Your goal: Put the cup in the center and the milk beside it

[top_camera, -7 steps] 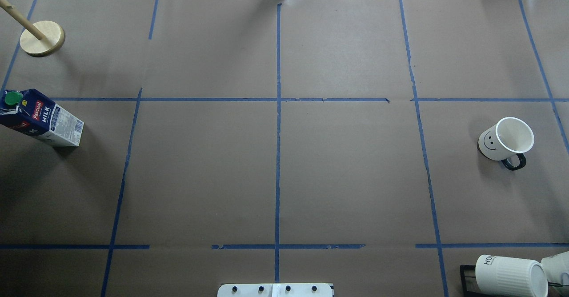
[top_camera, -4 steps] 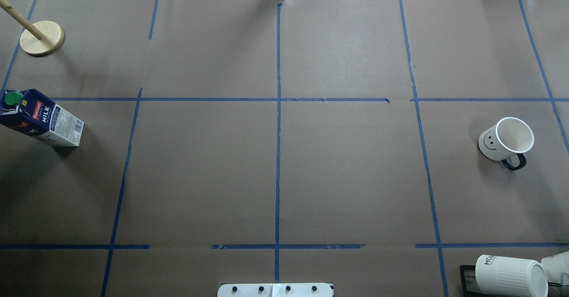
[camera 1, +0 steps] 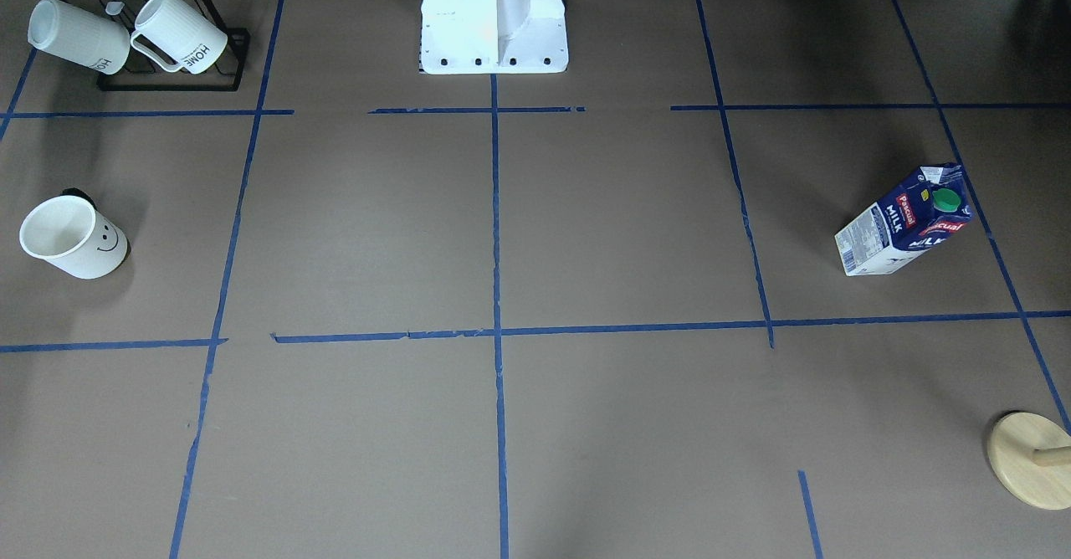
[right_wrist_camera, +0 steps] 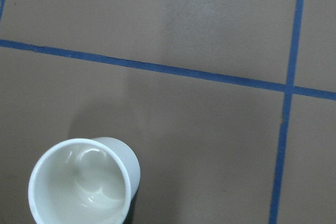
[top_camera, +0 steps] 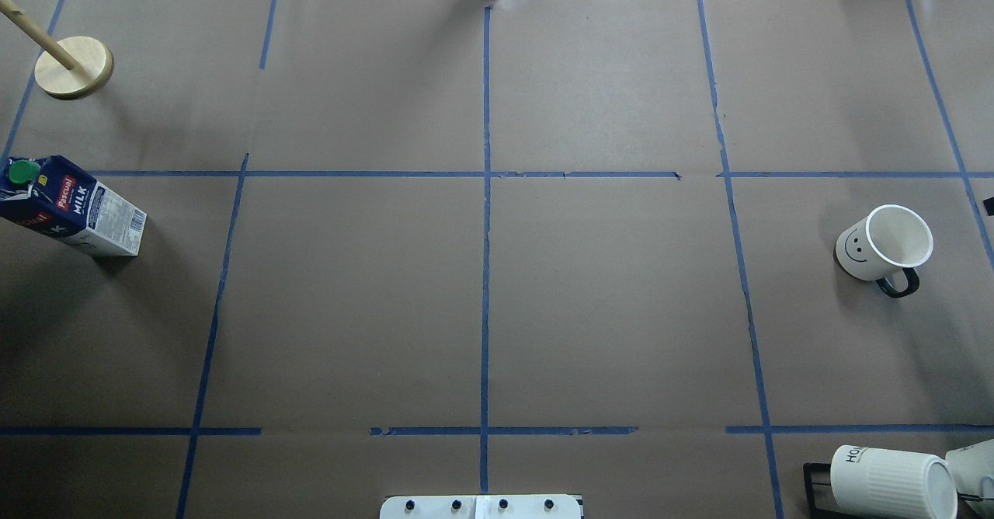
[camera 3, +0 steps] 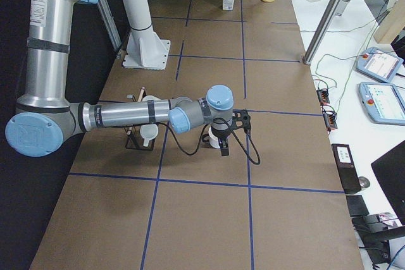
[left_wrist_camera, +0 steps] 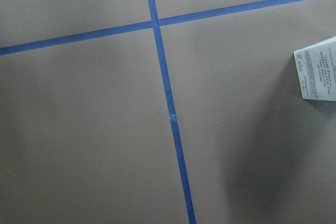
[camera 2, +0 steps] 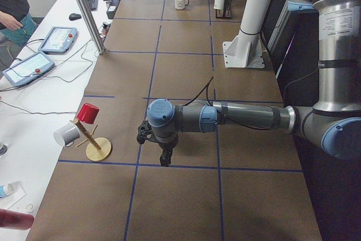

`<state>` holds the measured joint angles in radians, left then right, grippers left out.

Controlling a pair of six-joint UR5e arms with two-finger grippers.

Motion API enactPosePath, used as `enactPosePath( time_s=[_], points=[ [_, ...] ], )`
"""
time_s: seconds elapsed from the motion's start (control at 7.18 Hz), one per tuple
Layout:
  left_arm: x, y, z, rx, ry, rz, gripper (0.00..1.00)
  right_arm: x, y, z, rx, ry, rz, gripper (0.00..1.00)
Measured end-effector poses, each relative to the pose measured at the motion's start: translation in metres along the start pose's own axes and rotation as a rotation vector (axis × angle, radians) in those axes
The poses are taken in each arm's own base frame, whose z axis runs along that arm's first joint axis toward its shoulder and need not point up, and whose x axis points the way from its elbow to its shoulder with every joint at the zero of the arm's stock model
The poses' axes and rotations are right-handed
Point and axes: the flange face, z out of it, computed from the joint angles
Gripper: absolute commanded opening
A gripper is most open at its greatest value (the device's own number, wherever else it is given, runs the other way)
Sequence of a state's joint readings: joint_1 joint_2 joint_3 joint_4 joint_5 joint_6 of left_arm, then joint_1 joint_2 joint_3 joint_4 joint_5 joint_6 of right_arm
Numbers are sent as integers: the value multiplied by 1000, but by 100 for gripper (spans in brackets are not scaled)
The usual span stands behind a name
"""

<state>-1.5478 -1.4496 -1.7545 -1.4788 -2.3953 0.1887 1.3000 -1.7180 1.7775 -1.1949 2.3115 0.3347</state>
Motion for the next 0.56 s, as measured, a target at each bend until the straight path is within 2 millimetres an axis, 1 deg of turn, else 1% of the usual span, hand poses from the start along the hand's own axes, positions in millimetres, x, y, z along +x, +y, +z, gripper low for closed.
enactPosePath(
  time_s=[0.28,0.56],
  points=[
    [-1,0,1,-2,2,-2,100,-21,3,36,36,-33,16,98],
    [-3,1,3,-4,3,-5,100,-36,8,62,26,-19,-6,93]
  ],
)
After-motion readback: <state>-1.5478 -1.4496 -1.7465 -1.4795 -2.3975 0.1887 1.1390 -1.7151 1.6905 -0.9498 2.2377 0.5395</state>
